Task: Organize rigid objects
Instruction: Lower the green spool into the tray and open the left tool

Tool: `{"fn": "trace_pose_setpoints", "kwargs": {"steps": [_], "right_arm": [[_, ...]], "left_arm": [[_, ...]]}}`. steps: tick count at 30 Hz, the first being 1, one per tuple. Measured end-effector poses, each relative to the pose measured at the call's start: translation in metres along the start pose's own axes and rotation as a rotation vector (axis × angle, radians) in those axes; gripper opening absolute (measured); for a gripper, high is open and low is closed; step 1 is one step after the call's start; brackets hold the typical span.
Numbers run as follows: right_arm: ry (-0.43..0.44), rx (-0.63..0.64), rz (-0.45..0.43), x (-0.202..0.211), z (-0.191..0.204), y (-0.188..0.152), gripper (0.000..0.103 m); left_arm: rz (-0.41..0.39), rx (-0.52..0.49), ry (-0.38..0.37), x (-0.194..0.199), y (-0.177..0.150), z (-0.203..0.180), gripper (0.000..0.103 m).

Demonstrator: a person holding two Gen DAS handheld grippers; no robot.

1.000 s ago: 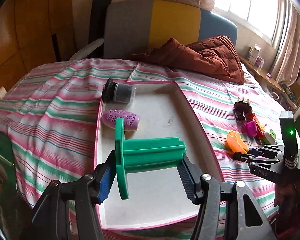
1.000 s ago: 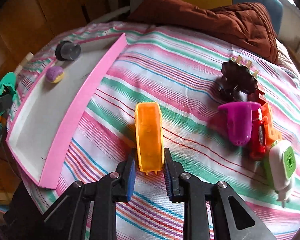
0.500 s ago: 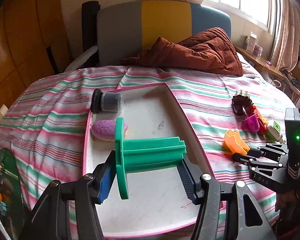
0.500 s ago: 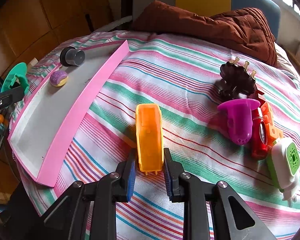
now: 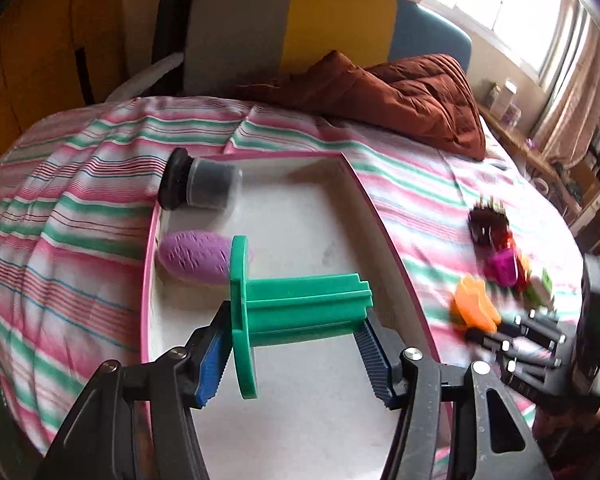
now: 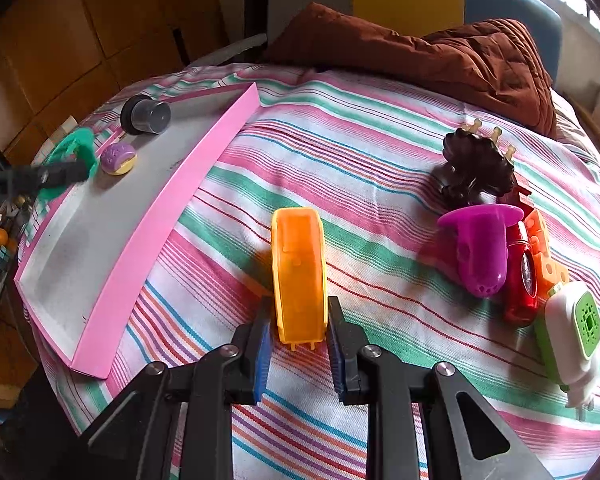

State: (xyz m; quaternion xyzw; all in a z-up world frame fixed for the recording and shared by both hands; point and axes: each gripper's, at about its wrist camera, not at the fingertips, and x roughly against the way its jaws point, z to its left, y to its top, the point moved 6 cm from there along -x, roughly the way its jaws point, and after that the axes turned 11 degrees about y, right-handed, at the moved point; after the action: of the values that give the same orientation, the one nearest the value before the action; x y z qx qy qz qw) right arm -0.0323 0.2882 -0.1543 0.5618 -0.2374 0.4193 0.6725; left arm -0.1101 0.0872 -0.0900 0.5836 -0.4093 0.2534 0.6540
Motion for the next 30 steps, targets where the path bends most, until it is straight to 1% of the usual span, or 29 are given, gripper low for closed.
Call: {"fn": "trace_pose_setpoints", "kwargs": {"steps": [4,10,12,16,21,23,24,25,27,30], "right_arm": [[0.0,-0.003,-0.001,-0.001,0.0,0.001,0.025],[-0.006,-0.007,-0.003,-0.001,0.002,0.001,0.025],[-0.006,-0.008,-0.004,-0.001,0.002,0.002,0.025],[-0.006,-0.008,-0.005,-0.001,0.003,0.002,0.025],[-0.002,-0.012,-0.006,-0.002,0.003,0.003,0.025],[-0.003,-0.01,-0.007,-0.002,0.003,0.002,0.025],[-0.004,-0.01,-0.007,-0.002,0.003,0.002,0.025],[-0.004,-0.01,-0.007,-0.002,0.003,0.002,0.025],[-0.004,-0.009,-0.006,-0.002,0.003,0.002,0.025],[-0.008,-0.006,-0.006,-0.002,0.003,0.002,0.025]], "left_arm": [[0.0,0.032,-0.034,-0.011,0.025,0.004,0.06],[0.017,0.013,-0.077,-0.04,0.054,-0.013,0.06],[0.029,0.005,-0.109,-0.051,0.06,-0.02,0.06],[0.045,0.011,-0.102,-0.071,0.069,-0.024,0.06],[0.08,0.02,-0.062,-0.096,0.071,-0.017,0.06],[0.088,0.032,-0.054,-0.102,0.073,-0.014,0.063],[0.092,0.041,-0.05,-0.104,0.074,-0.012,0.071],[0.095,0.046,-0.054,-0.106,0.075,-0.012,0.074],[0.08,0.043,-0.057,-0.104,0.077,-0.012,0.076],[0.055,0.016,-0.033,-0.095,0.077,-0.015,0.079]]}}
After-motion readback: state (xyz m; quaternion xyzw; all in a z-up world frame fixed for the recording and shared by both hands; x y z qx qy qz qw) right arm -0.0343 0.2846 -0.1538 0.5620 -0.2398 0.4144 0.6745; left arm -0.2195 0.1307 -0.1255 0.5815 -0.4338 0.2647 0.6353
